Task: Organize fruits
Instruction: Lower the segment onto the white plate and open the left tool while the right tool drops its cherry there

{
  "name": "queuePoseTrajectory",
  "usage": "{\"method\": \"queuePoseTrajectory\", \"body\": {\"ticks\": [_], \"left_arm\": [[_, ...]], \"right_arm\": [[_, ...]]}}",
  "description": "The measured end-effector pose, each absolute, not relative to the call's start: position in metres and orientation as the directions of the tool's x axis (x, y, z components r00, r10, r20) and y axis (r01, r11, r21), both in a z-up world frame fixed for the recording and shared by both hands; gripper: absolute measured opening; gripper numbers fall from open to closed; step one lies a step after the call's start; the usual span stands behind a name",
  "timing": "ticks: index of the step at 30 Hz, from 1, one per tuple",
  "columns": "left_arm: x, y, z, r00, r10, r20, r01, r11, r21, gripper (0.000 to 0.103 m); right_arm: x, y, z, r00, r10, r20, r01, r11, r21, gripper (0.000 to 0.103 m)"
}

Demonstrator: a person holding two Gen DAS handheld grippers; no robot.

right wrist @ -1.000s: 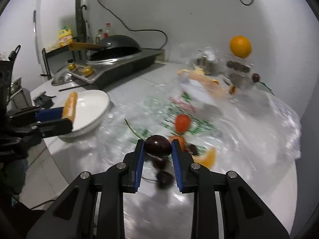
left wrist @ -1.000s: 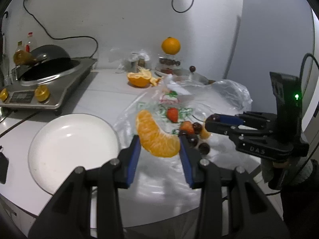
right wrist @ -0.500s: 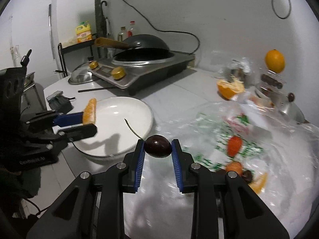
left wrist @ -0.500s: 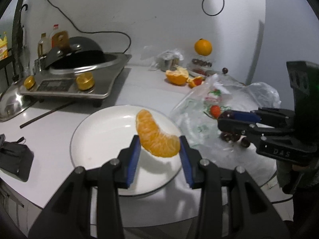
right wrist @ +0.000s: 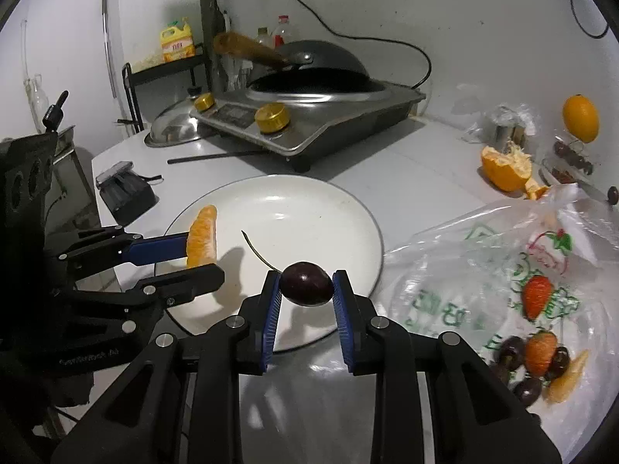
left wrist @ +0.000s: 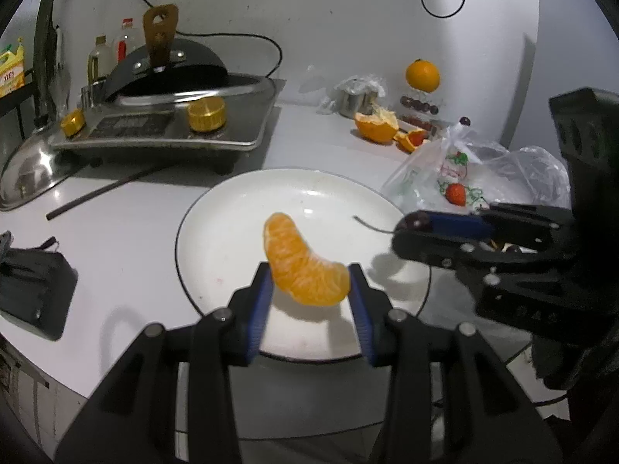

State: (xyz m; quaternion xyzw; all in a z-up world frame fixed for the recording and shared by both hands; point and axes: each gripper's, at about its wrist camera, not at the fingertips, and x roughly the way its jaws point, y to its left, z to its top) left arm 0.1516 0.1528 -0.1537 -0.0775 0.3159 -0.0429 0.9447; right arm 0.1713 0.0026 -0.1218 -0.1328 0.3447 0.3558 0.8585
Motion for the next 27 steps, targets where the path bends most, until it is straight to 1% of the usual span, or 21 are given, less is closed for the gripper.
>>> {"method": "queuePoseTrajectory", "body": {"ticks": [6,10,11,12,14,15,16,18,27], "left_arm": [[0.151,0.154,-0.155,0.791,-0.141,-0.596,0.037,0.982,-0.184,0.042],[0.151,0.155,-0.156,0.786,-0.134,-0.603,0.025,0.982,-0.186,0.045],[0.150,0.154,-0.156,0.787,-0.132,-0.603,0.023,0.983,-0.185,0.047],[0.149,0.154,-0.156,0.790,-0.130,-0.599,0.020,0.982,-0.186,0.054],[0.147,0.154,-0.154,0.794,-0.120,-0.596,0.009,0.983,-0.186,0.059],[0.146,0.154,-0.153,0.796,-0.113,-0.595,0.002,0.983,-0.184,0.065],[0.144,0.154,-0.153,0.798,-0.105,-0.593,-0.006,0.983,-0.182,0.068],[0.142,0.155,-0.151,0.801,-0.093,-0.592,-0.018,0.984,-0.179,0.068],[0.126,0.145,-0.142,0.823,-0.060,-0.564,-0.038,0.986,-0.161,0.070]], "right_arm": [[0.176,0.008,-0.130,0.492,0.514,-0.702,-0.702,0.711,0.029,0.029],[0.175,0.008,-0.133,0.486,0.514,-0.707,-0.703,0.711,0.034,0.029],[0.175,0.007,-0.133,0.484,0.516,-0.707,-0.703,0.710,0.037,0.029],[0.175,0.006,-0.133,0.484,0.517,-0.706,-0.702,0.711,0.039,0.029],[0.174,0.004,-0.132,0.486,0.519,-0.703,-0.698,0.715,0.045,0.029],[0.175,0.002,-0.131,0.488,0.522,-0.700,-0.695,0.718,0.050,0.030],[0.174,0.001,-0.130,0.487,0.525,-0.698,-0.694,0.717,0.055,0.034],[0.173,-0.002,-0.128,0.493,0.528,-0.692,-0.691,0.720,0.058,0.038],[0.162,-0.027,-0.112,0.539,0.534,-0.652,-0.674,0.737,0.046,0.038]]}}
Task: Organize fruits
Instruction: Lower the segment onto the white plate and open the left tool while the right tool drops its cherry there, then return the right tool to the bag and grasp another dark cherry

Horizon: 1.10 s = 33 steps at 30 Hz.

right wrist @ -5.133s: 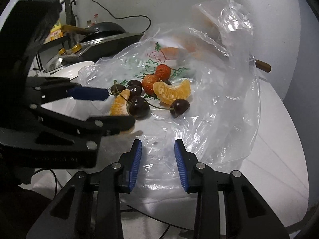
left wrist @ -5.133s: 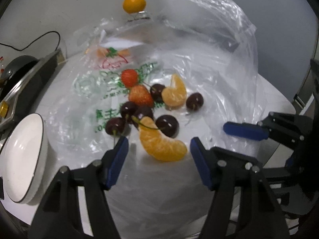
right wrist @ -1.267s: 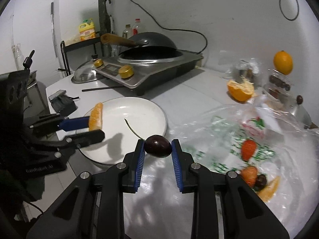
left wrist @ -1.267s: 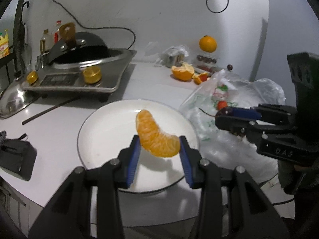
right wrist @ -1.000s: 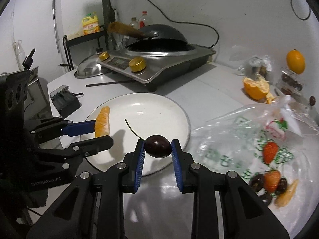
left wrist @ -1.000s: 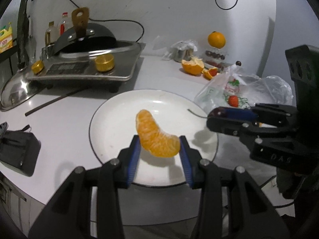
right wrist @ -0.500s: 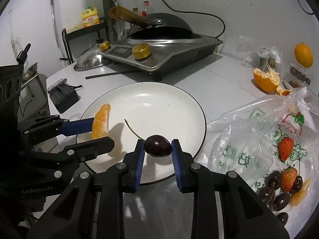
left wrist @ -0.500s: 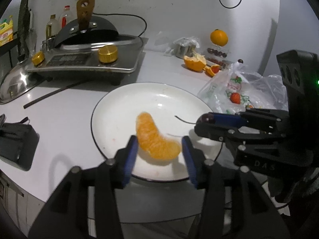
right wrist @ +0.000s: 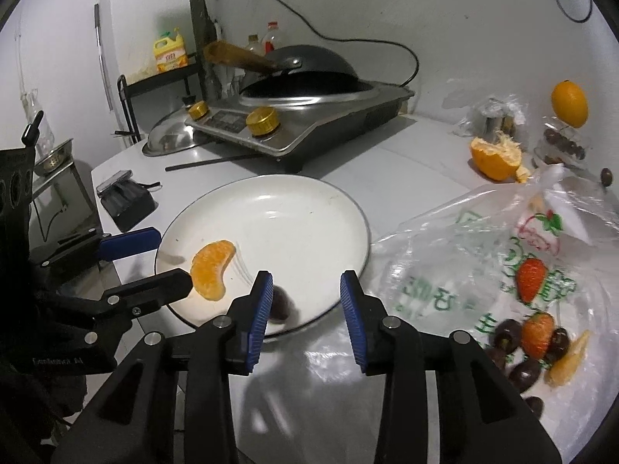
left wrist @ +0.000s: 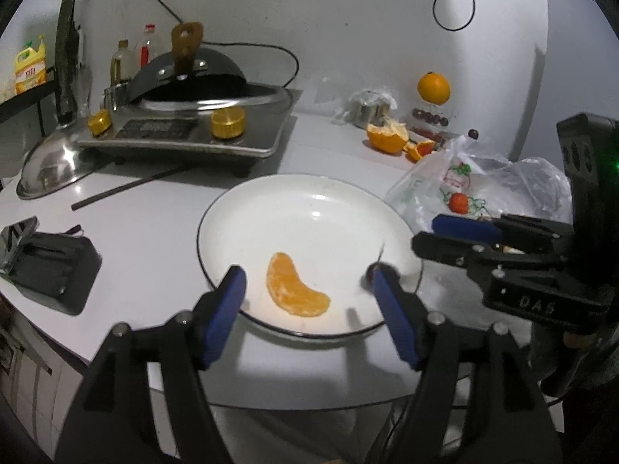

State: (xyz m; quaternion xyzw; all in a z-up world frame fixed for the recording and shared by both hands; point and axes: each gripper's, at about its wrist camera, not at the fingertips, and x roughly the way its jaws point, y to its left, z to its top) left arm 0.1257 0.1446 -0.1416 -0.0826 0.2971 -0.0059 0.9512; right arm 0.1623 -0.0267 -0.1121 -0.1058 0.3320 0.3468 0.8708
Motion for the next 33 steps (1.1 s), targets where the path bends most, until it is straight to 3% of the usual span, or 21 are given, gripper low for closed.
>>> {"method": "queuePoseTrajectory", "body": {"ticks": [21,33], "left_arm": [[0.125,0.063,-0.140,0.826,-0.104,-0.554,0.058,0.993,-0.100,0.070],[0.124,0.027,-0.142,0.819,-0.139,-0.556,0.111,0.990,-0.085,0.070]], "right_arm": [[0.138,-0.143,-0.104,0.665,0.458,-0.590,-0.553,0.833,0.023,0.039],[0.152,-0.193,-0.125,0.703,0.371,-0.607,-0.448,0.894,0.027,0.039]]}}
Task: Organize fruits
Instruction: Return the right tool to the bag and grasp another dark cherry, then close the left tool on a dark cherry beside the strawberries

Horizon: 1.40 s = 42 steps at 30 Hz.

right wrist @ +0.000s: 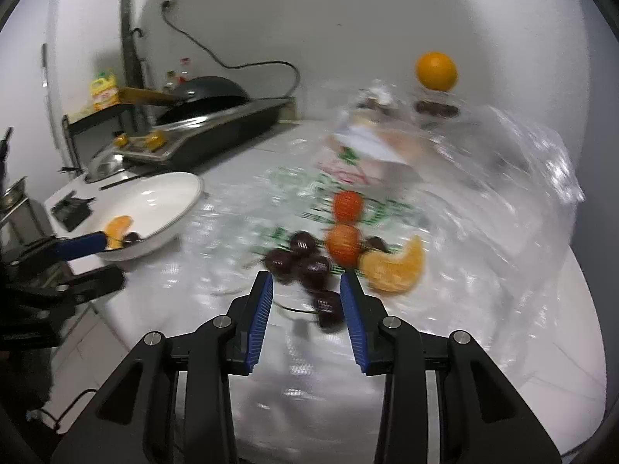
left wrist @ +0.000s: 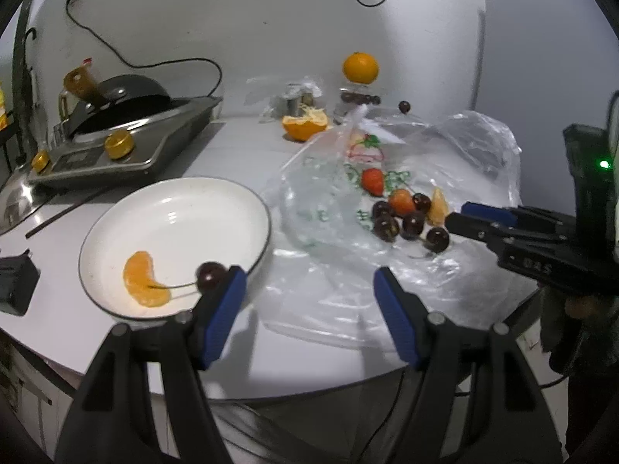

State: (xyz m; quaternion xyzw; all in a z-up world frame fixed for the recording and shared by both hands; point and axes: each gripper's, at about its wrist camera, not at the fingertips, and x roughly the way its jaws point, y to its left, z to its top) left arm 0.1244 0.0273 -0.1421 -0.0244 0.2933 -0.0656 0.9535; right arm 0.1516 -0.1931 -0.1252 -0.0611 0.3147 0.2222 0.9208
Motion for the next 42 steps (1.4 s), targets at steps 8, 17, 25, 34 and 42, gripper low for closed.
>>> {"method": "queuePoseTrajectory", "body": {"ticks": [8,17,25,34,42], "left_arm": [[0.132,0.010,-0.141,0.810,-0.148,-0.567,0.135,0.989,-0.065,0.070],[0.141,-0.003,-0.140,0.799,-0.151,-0.582,0.152,0.987,-0.048,0.070],[0.151,-0.022,-0.135,0.796,-0.163,-0.583,0.184,0.983,-0.023,0.070],[0.170,-0.066,-0.132,0.807,-0.186,-0.561,0.265,0.962,0.061,0.070],[0.198,-0.102,-0.142,0.785,-0.174,-0.595,0.310,0.941,0.133,0.069]], "right_arm": [[0.164,-0.209,-0.144,0.661,0.390,-0.641,-0.429,0.897,0.104,0.038],[0.175,-0.199,-0.156,0.607,0.424,-0.673,-0.442,0.883,0.157,0.038],[0.172,-0.202,-0.151,0.607,0.454,-0.653,-0.475,0.865,0.160,0.030],[0.164,-0.248,-0.131,0.668,0.454,-0.590,-0.446,0.879,0.170,0.030],[0.164,-0.282,-0.131,0.700,0.434,-0.567,-0.400,0.896,0.193,0.030]]}}
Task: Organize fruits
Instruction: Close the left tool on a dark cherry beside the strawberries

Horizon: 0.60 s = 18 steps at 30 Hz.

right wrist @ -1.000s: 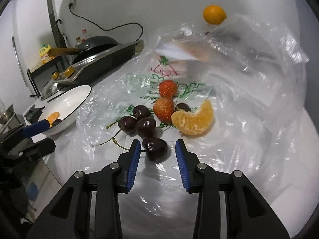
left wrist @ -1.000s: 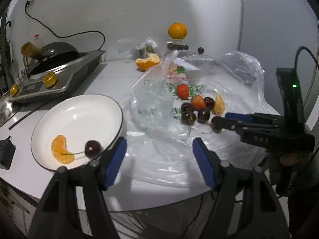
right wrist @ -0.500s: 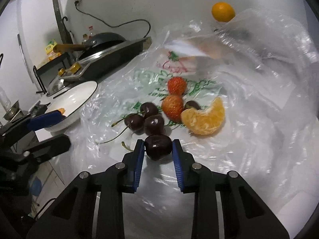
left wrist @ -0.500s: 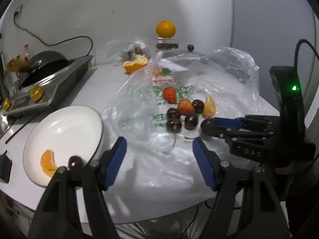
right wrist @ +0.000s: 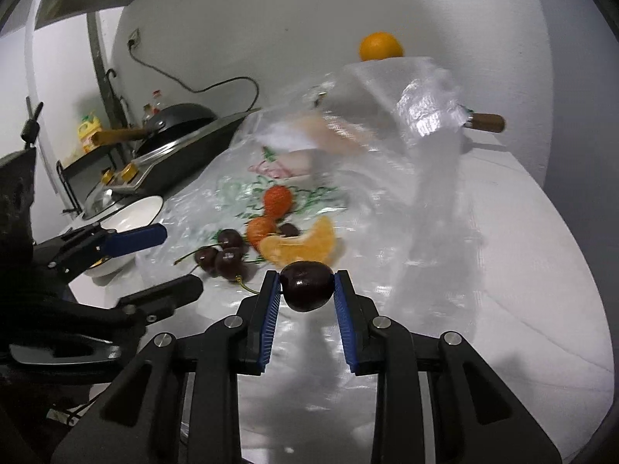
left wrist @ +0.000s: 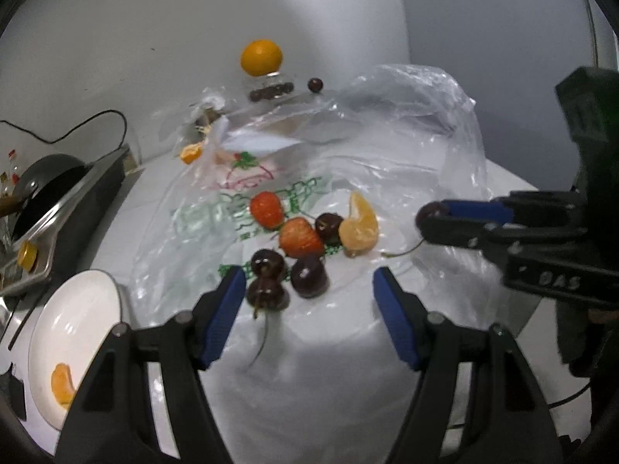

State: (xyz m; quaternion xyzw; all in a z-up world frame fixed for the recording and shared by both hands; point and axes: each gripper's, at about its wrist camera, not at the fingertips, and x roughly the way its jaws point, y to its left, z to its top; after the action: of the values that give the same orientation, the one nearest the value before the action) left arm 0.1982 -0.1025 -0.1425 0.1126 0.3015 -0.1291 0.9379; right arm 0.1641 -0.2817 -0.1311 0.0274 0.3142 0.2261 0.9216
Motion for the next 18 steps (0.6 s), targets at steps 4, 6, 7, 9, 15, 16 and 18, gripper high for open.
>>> {"method": "queuePoseTrajectory", "body": {"ticks": [4,6,7,9,15,16,18], "left_arm": [[0.209,-0.113,-0.148,0.777,-0.157,-0.609,0.317,0.934,0.163,0.060],[0.215,-0.118,-0.152,0.767,-0.154,-0.623,0.326,0.930,0.171,0.059],[0.218,-0.119,-0.155,0.764,-0.148,-0.629,0.323,0.931,0.173,0.058],[0.224,-0.119,-0.160,0.753,-0.127,-0.645,0.306,0.936,0.173,0.056],[0.231,-0.122,-0.165,0.749,-0.106,-0.654,0.299,0.935,0.192,0.049],[0.232,-0.123,-0.166,0.745,-0.107,-0.658,0.306,0.932,0.194,0.046],[0.234,-0.124,-0.167,0.743,-0.104,-0.661,0.312,0.928,0.205,0.042]], "right_arm": [[0.165,-0.296,-0.133,0.708,0.438,-0.554,-0.387,0.897,0.214,0.030],[0.165,-0.299,-0.134,0.708,0.443,-0.551,-0.388,0.895,0.221,0.030],[0.165,-0.299,-0.135,0.707,0.445,-0.550,-0.389,0.894,0.224,0.030],[0.166,-0.300,-0.136,0.706,0.450,-0.547,-0.389,0.892,0.231,0.030],[0.165,-0.303,-0.137,0.705,0.460,-0.539,-0.395,0.887,0.241,0.030],[0.165,-0.303,-0.137,0.706,0.462,-0.537,-0.396,0.886,0.241,0.030],[0.164,-0.303,-0.136,0.706,0.464,-0.534,-0.399,0.885,0.242,0.030]]}}
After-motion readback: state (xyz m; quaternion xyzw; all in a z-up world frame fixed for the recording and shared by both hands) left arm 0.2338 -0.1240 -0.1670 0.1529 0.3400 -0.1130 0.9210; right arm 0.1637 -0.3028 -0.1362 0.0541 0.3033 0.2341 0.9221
